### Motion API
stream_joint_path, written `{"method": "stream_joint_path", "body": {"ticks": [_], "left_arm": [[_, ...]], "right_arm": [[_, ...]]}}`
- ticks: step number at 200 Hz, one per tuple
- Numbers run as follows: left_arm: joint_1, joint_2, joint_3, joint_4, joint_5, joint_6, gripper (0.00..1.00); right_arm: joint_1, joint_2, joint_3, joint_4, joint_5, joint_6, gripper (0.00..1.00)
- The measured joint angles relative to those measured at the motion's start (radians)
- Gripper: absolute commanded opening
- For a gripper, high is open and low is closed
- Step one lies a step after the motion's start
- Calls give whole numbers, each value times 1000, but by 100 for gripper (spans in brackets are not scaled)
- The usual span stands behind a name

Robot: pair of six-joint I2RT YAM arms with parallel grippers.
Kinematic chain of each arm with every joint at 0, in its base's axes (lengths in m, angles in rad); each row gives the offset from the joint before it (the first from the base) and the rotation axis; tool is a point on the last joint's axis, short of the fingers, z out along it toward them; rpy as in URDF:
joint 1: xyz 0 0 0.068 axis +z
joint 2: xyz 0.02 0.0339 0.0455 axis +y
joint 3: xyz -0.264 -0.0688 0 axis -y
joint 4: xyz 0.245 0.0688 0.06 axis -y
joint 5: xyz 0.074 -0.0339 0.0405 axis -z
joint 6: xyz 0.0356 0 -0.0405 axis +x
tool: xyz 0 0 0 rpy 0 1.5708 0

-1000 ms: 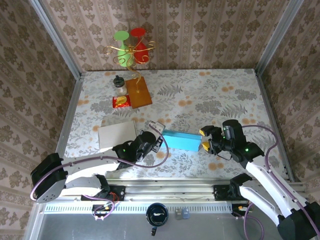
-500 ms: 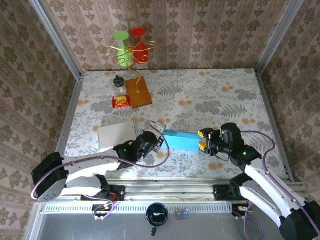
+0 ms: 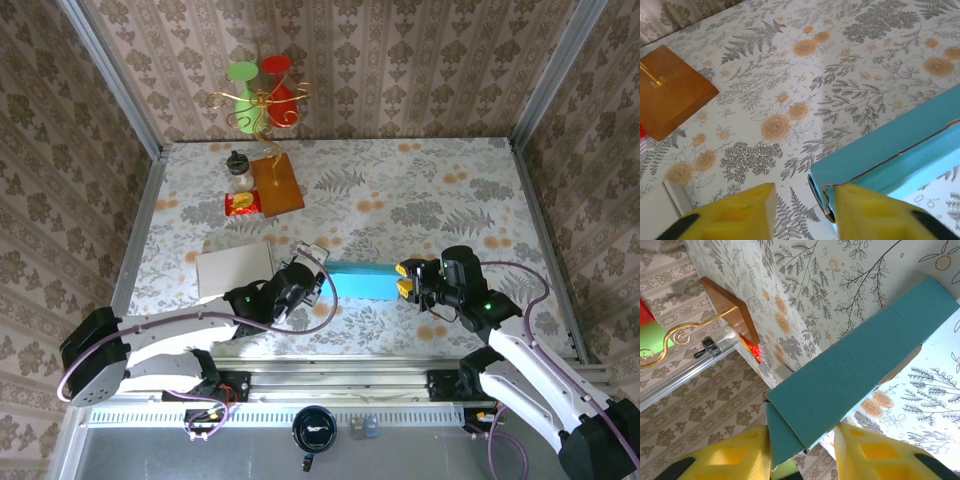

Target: Fold the paper box

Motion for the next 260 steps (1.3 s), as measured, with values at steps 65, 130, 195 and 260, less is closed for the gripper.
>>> {"method": "stream_joint_path", "body": {"ticks": [65, 130, 195, 260], "left_arm": [[-11, -178, 61, -177, 46, -190, 60], [332, -156, 234, -426, 372, -597, 59], [409, 46, 317, -455, 729, -774, 51], [408, 113, 324, -456, 827, -776, 44]], "right_arm": [[0, 13, -2, 7, 0, -37, 32], [0, 13, -2, 3, 0, -72, 31], [1, 13, -2, 2, 3, -85, 31], [1, 13, -2, 2, 3, -85, 31]]}}
